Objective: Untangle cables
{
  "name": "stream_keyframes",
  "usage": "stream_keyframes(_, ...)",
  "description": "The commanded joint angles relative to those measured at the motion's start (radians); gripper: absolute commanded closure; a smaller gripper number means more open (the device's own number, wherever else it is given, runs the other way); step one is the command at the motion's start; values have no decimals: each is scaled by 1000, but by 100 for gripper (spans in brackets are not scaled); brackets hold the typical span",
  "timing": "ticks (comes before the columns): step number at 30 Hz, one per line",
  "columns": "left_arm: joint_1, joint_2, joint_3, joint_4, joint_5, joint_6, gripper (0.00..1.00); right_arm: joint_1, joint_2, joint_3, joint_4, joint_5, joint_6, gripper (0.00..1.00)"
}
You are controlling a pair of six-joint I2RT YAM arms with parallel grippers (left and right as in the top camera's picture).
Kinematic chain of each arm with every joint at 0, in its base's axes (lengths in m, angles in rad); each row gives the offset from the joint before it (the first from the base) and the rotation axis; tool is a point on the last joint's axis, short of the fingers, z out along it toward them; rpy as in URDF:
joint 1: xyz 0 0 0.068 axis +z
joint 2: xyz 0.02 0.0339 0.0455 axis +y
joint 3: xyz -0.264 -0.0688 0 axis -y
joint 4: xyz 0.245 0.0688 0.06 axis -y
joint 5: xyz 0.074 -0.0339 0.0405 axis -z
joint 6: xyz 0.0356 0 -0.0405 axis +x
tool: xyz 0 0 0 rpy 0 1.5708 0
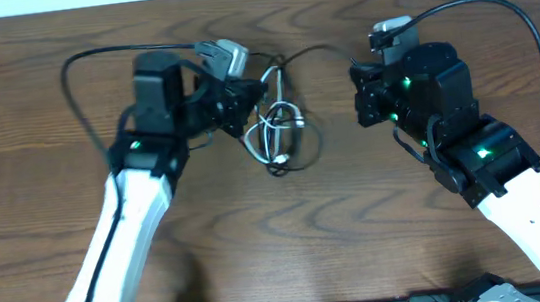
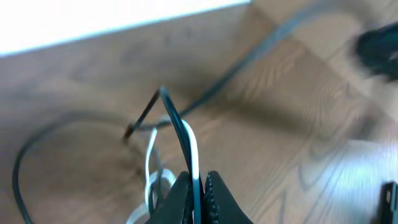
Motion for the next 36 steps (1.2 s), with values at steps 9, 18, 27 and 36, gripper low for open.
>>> stream_keyframes(9,23,-209,0,68,3,-92,92,-2,20,8,-52,72,-1,1)
stream_keyframes(18,23,-200,0,26,-5,-87,92,-2,93,8,-50,-53,-55,1)
stream_keyframes(27,23,-135,0,-211,-483,-74,92,9,282,8,33,-360,-6,1)
stream_keyframes(36,38,-109,0,-304,-709,-118,92,60,486,8,72,-490,99,4)
